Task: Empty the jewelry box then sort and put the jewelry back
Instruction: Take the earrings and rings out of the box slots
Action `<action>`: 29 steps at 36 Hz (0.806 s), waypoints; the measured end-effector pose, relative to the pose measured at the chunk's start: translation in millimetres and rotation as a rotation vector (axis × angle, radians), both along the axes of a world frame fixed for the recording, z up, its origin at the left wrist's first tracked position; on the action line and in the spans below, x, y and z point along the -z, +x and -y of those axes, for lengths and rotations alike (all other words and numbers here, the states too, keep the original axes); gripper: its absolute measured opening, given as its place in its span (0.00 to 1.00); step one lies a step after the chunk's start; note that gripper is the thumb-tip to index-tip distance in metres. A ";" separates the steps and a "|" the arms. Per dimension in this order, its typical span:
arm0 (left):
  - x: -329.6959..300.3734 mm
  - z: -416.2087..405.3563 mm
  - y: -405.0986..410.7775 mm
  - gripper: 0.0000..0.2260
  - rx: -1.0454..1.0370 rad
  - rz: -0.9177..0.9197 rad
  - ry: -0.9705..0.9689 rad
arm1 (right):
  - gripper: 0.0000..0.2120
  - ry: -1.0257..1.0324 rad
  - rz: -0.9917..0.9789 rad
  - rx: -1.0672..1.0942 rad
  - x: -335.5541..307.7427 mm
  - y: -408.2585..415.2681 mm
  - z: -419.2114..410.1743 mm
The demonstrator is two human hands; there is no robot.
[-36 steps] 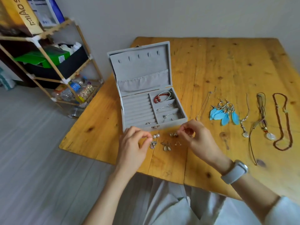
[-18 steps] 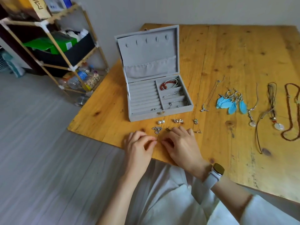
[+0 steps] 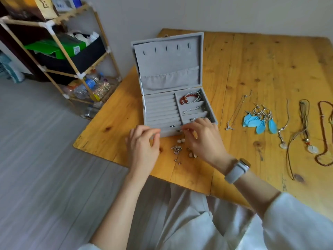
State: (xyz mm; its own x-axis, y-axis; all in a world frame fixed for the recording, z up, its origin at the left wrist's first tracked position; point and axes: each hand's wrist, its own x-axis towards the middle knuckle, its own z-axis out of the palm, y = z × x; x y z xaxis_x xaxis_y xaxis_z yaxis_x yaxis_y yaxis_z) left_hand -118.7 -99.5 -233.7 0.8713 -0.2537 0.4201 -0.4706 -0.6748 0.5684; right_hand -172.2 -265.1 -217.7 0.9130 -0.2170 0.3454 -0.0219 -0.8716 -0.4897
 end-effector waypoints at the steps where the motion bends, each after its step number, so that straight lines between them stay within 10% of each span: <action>1: -1.1 1.7 6.9 0.07 -0.028 0.016 0.043 | 0.09 -0.011 -0.018 0.002 -3.9 8.2 1.3; 29: 12.7 3.3 24.6 0.07 -0.098 -0.025 0.151 | 0.06 -0.247 -0.412 -0.233 -23.7 65.6 10.8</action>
